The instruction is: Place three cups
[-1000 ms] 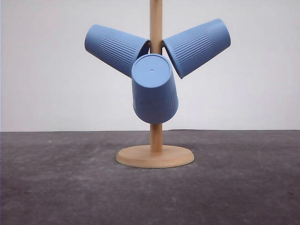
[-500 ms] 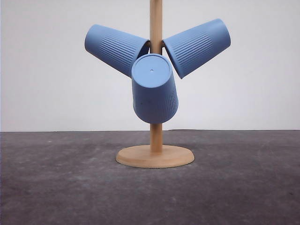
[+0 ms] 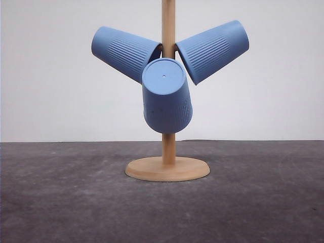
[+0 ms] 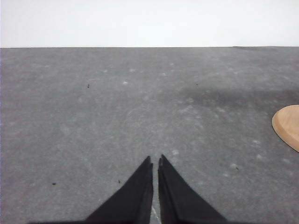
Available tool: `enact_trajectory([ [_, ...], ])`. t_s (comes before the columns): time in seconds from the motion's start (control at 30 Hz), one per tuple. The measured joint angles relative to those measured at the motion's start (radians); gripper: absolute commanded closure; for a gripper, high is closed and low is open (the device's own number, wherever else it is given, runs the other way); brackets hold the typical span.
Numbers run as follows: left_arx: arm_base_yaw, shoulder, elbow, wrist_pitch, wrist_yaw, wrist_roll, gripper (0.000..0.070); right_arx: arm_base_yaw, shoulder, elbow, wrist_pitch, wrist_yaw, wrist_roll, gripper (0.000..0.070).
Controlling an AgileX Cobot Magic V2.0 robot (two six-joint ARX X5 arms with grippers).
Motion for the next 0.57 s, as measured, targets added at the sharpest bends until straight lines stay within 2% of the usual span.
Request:
enact_trajectory([
  [0.57,0.000,0.000,0.000,0.000,0.000,0.000,0.0700,0.000,0.000,0.000,0.000,0.000,0.000,0.0687],
])
